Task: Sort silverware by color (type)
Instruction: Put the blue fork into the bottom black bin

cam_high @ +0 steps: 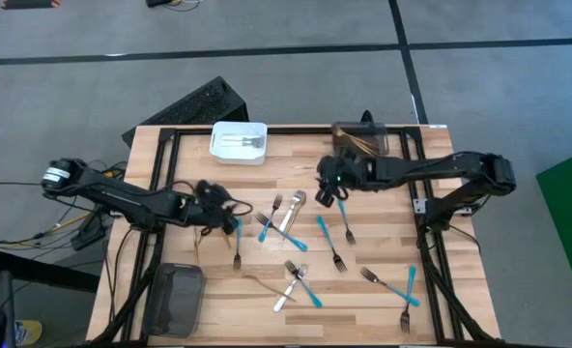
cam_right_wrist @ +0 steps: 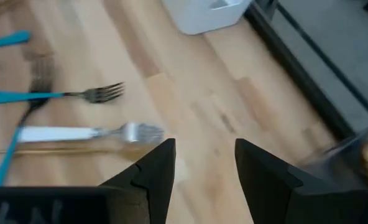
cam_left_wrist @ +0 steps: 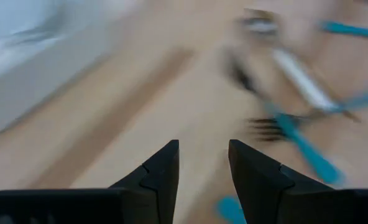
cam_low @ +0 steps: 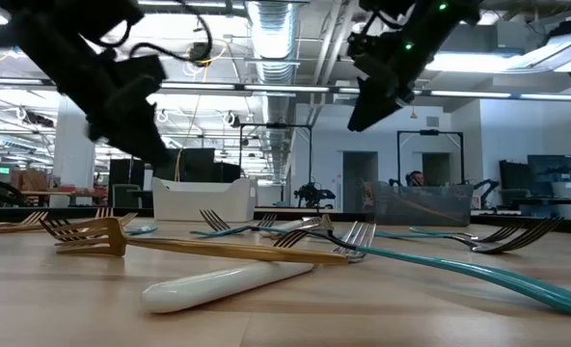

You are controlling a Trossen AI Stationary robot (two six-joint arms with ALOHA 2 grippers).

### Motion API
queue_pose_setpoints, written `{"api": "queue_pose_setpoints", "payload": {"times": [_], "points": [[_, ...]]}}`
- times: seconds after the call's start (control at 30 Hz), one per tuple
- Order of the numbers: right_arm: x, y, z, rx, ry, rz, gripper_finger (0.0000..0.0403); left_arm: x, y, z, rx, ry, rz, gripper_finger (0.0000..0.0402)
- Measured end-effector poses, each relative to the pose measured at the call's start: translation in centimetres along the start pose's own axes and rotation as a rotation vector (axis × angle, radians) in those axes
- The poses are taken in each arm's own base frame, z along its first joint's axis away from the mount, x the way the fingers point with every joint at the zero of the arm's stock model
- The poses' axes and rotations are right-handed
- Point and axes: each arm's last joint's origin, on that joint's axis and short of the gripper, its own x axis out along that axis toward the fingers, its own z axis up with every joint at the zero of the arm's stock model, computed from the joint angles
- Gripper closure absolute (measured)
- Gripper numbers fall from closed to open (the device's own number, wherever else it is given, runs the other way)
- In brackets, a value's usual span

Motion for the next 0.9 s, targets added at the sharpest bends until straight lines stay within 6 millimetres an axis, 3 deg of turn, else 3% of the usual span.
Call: {"api": "queue_pose_setpoints", "payload": {"times": [0.13,0.3,0.5,0.7,0.9], "points": [[0.1,1.3,-1.5,0.014,0.035,0.022,0.0212,1.3,-1.4,0.0,0.112,-0.098,-0.197,0.0274],[-0.5,2.8,-2.2,0.072,0.024,0.041,0.0212,3.6,-1.4,0.5,0.09,-0.13,-0.17,0.0274],[-1.4,4.3,-2.8,0.074,-0.002,0.004,0.0212,6.7,-1.5,1.5,0.047,-0.05,-0.191,0.0274],[-1.6,4.1,-3.6,0.113,0.057,-0.055,0.0212,9.1,-3.3,2.6,0.123,-0.018,-0.196,0.0274],[-1.8,4.1,-4.2,0.127,0.075,-0.115,0.0212,11.3,-3.6,2.6,0.126,0.087,-0.137,0.0274]]}}
